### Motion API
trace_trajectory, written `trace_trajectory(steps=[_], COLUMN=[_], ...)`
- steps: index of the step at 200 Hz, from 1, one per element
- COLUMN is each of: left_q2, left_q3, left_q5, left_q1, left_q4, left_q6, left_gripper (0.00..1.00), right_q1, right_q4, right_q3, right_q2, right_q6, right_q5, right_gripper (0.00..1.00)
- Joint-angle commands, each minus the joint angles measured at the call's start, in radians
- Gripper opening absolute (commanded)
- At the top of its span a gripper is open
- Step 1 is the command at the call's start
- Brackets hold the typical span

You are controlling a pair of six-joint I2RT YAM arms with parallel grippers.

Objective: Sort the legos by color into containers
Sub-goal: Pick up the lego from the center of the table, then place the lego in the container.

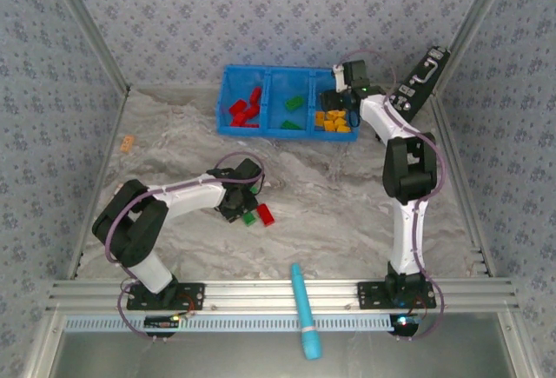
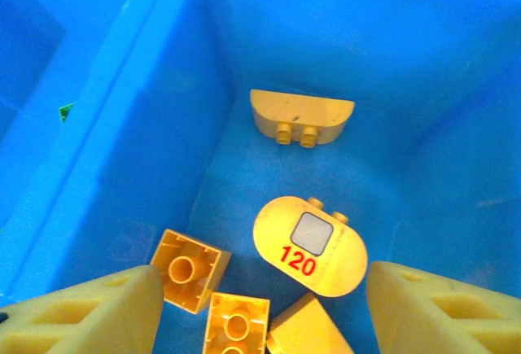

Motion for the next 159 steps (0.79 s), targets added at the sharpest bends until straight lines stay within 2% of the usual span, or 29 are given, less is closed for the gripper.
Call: trace_trajectory(steps=[1,38,74,112,140,159], left_q2=[0.033,-0.004,-0.092,-0.171,-0.150,-0.057], left_q3=[-0.022,-0.058,-0.065,0.148,0.330,0.482], left_q5=[0.029,0.042,0.025,-0.069,-0.072,-0.060], left_q1=[-0.008,-0.008,-0.005,0.045,0.124,0.154], left_q4=[0.024,0.017,-0.016,-0.158,-0.089,-0.008], left_q6=[-0.008,-0.008,0.031,0.240,0.375,0.463], left_gripper=[0.41,0.26,0.23,0.23,0.22,0.22], right_q1=[-0.008,-0.007,0.007,0.017,0.048,0.073], right_q4=[0.004,0.003,-0.010,0.040,0.062,0.073], right_q3=[0.011,0.006,-0.028,-0.276,-0.458,-0.565], right_q2=[-0.043,-0.070,-0.121,-0.306,-0.466,-0.562], right_q6=[0.012,0.009,0.012,0.091,0.134,0.157], right_q5=[-0.021,-0.015,0.002,0.013,0.029,0.027], right_gripper=[0.68,0.68,0.69,0.70,0.70,0.71])
